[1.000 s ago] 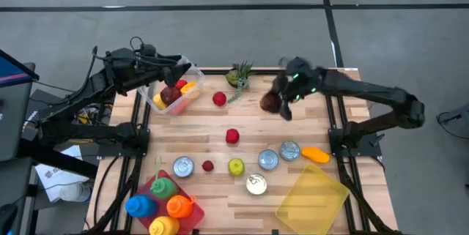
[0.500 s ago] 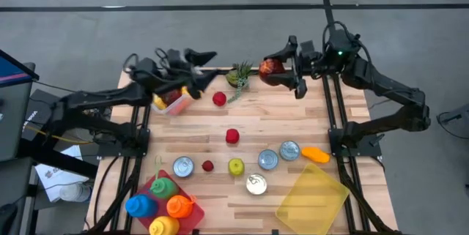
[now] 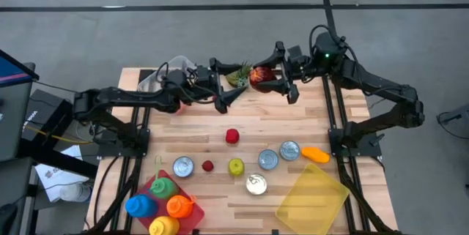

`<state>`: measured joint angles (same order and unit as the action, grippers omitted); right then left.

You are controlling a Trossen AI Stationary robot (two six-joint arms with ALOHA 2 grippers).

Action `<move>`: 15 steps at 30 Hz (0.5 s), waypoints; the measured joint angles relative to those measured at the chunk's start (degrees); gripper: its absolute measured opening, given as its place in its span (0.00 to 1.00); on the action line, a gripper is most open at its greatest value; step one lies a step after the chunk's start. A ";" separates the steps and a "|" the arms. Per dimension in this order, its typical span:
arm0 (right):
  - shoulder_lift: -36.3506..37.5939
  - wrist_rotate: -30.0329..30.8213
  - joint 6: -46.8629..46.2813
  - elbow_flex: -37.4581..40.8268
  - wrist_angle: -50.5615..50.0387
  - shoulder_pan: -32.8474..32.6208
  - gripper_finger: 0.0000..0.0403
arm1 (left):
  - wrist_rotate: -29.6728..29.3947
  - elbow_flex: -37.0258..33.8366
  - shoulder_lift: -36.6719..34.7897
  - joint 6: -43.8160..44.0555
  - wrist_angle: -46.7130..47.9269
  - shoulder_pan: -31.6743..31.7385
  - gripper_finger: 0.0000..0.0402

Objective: Pick & Place Food Item
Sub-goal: Put the red apple into the transparent bin

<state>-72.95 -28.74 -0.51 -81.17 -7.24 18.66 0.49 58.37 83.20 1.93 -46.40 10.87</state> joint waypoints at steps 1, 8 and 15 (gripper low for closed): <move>-0.33 -0.09 0.00 -0.09 0.52 -0.35 0.65 | 0.45 0.00 0.10 0.00 0.05 0.00 0.93; -1.46 -0.01 0.02 -0.04 0.40 -0.64 0.65 | 6.90 0.00 0.13 4.16 0.27 0.00 0.93; -2.45 0.03 -0.41 0.03 0.29 -1.34 0.65 | 7.32 0.04 0.13 4.44 0.30 -0.31 0.93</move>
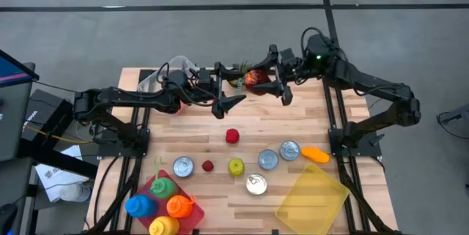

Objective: Pick & Place Food Item
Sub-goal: Put the red apple into the transparent bin

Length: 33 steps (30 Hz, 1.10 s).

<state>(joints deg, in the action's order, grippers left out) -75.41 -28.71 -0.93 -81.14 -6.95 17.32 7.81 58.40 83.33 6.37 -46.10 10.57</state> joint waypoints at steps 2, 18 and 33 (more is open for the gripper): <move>-0.59 -0.12 -0.16 0.08 0.36 -0.03 0.65 | -0.07 0.66 0.00 -0.02 0.58 0.00 0.93; -3.65 -1.44 -3.76 -0.03 5.59 -1.22 0.65 | 1.09 3.68 1.09 -0.09 6.63 -0.33 0.93; -3.29 -1.44 -5.16 -0.07 6.33 -1.42 0.65 | 1.20 3.68 1.07 -0.10 6.94 -0.55 0.66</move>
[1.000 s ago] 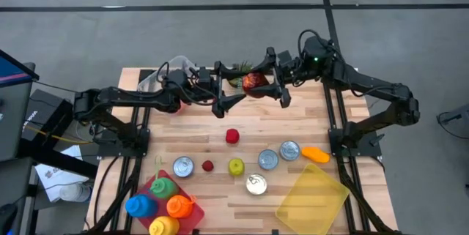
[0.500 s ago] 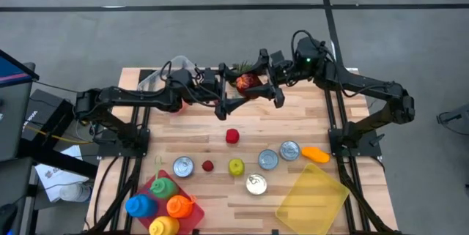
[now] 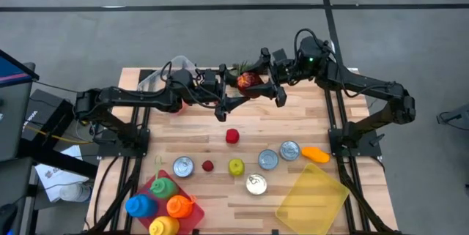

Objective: Pick & Place Food Item
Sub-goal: Put the red apple into the transparent bin

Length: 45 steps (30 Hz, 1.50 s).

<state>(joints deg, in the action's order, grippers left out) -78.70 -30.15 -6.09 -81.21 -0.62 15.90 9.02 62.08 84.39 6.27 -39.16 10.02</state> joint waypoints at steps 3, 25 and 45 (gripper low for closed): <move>0.00 -0.02 -0.03 0.00 -0.19 0.00 0.65 | 0.02 -0.02 -0.02 0.14 0.02 0.00 0.64; 1.20 0.01 9.49 -15.21 -24.91 3.54 0.94 | -6.74 0.00 -6.30 -0.78 10.32 1.75 0.63; 0.77 4.56 18.73 -30.42 -60.43 10.01 0.95 | -36.34 -0.04 -23.32 13.71 86.24 20.22 0.63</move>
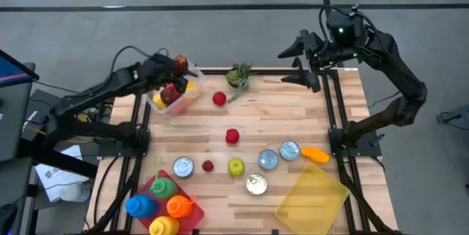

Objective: Pick & Place Food Item
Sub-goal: Put the red apple into the transparent bin

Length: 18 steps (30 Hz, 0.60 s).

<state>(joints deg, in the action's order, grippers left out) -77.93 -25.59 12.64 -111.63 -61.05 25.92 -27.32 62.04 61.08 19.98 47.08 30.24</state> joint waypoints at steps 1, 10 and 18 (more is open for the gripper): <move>-0.07 -0.01 -0.02 0.00 -0.07 -0.03 0.95 | 0.40 0.00 1.26 -0.01 0.93 1.15 0.63; -0.05 -0.04 -0.17 0.00 -1.02 0.02 0.95 | 5.98 0.00 13.37 -0.01 5.58 9.30 0.69; -0.05 -0.06 -0.17 0.00 -2.17 0.02 0.95 | 6.15 0.00 15.93 -0.03 5.40 10.80 0.81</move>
<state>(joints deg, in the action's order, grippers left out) -77.97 -25.65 12.47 -111.63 -63.22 25.93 -21.17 62.04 77.00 19.95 52.48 41.04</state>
